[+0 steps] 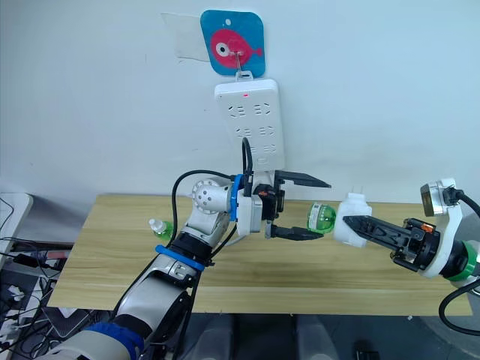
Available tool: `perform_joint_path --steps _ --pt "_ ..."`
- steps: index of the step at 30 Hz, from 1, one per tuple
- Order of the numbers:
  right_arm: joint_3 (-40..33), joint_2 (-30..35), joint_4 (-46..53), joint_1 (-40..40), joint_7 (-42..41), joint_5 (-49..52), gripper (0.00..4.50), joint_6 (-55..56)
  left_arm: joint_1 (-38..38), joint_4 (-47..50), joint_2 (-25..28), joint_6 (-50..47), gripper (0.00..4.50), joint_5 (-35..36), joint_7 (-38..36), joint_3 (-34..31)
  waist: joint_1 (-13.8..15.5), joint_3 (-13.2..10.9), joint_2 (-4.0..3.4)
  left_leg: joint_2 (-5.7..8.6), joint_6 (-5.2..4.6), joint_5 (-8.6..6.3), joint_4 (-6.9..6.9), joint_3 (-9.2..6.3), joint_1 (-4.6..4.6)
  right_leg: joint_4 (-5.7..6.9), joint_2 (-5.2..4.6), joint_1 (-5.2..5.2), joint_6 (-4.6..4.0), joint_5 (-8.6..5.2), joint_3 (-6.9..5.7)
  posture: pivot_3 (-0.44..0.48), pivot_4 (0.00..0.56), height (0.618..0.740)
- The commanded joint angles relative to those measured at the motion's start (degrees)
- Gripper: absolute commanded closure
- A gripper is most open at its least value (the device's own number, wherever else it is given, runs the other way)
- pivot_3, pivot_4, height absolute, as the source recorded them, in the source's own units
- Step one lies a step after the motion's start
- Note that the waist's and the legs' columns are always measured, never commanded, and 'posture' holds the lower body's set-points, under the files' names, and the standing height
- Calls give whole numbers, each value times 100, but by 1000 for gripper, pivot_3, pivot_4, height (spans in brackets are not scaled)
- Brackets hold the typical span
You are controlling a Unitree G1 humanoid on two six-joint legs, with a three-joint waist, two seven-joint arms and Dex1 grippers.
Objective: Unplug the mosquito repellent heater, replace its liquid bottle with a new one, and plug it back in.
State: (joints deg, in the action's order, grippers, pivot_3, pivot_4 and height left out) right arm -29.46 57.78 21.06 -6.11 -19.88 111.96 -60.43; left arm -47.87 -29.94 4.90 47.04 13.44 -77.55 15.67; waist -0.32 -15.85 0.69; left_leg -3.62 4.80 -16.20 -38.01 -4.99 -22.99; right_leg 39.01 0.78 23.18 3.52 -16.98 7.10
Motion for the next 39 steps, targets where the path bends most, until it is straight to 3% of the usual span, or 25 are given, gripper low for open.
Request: perform_joint_path --steps 1,8,14,20,23,30,32,37,39 --pt "-91 -22 177 18 -45 104 1331 55 -31 73 -17 113 229 175 -50 90 -1 0 0 0 0 0 0 0 0 0 0 0 0 0 0 9 274 740" --pt "-67 -14 145 41 -48 104 1331 49 -44 37 31 64 2202 281 -191 138 -6 0 0 0 0 0 0 -1 0 0 0 0 0 0 0 8 276 740" --pt "-74 28 159 64 12 104 1331 68 -32 190 10 -533 2291 576 -241 101 -16 0 0 0 -1 0 0 -1 0 0 0 0 0 0 -1 7 277 740" --pt "-189 383 333 -111 17 104 1331 -1 86 1585 479 -4790 2291 1527 -230 362 -68 -1 -1 -1 -2 0 2 -8 -1 2 1 0 0 0 -6 1 275 740" --pt "-227 600 453 -222 20 100 1331 -92 -93 2077 663 -7028 2291 2098 128 349 -101 0 -2 -2 -2 1 2 -15 -1 4 1 0 0 0 -11 -3 272 740" --pt "-295 722 496 -193 -302 -375 1331 -134 -959 1478 600 -11512 2291 3175 1122 -135 -137 0 -1 0 -4 2 1 -19 -2 5 2 -1 1 -1 -16 -1 268 740" --pt "-304 742 513 -184 -405 -478 1331 -146 -1134 1178 445 -12452 2291 3389 1410 -440 -151 0 -1 1 -4 2 2 -19 -1 3 3 -1 1 -1 -16 -1 268 740" --pt "-335 753 535 -228 -504 -516 1331 -157 -1059 1312 293 -13214 2291 3604 1666 -692 -148 -1 -1 0 6 7 7 -21 -1 0 4 1 1 -2 -17 -1 268 740" --pt "-343 744 539 -254 -467 -433 1331 -145 -1015 1391 319 -13306 1562 3626 1706 -715 -146 -1 -1 1 12 11 6 -20 -1 0 3 1 1 -2 -16 0 258 740"
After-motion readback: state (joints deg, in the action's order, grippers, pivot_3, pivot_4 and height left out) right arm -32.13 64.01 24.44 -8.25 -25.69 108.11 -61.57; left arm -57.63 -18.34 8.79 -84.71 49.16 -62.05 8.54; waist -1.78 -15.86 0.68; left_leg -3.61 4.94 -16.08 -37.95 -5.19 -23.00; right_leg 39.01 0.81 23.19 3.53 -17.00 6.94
